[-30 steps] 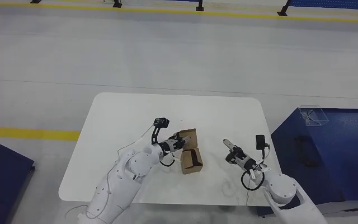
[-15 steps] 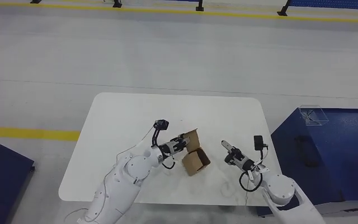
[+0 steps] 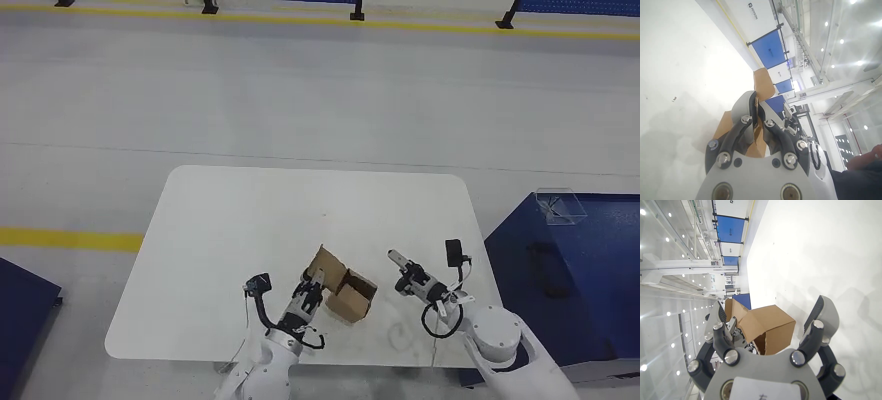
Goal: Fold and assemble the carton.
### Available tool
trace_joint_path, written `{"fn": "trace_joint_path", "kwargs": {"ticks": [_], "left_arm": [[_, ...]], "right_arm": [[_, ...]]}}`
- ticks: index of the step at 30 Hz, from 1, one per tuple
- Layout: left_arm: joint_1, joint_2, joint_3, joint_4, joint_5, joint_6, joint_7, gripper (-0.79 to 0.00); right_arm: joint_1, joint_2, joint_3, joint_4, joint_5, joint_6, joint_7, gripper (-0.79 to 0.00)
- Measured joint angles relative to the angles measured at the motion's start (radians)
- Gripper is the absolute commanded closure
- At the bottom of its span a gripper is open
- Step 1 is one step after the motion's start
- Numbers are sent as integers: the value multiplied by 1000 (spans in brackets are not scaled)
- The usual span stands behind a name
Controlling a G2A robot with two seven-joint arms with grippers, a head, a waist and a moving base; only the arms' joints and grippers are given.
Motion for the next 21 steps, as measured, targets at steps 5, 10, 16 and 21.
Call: {"fn": "trace_joint_path", "kwargs": {"ticks": [5,10,16,21], "left_arm": [[-1,0,-1,1,-2,-2,-4,0],[23,-6,-12,-5,-77,13,15,0],[32,-25,0,90,-218,-85,104,0],[43,-25,-16,139,-244,-196,112,-785]], "right_arm": [[-2,0,-5,-3,-13,5,12,-785],[-5,6,-7,-17,-127,-16,37,-785],[-8,15,2,-14,-271,-34,79,-785],[-9,20,-17,-1,-412,-45,103,-785]]}}
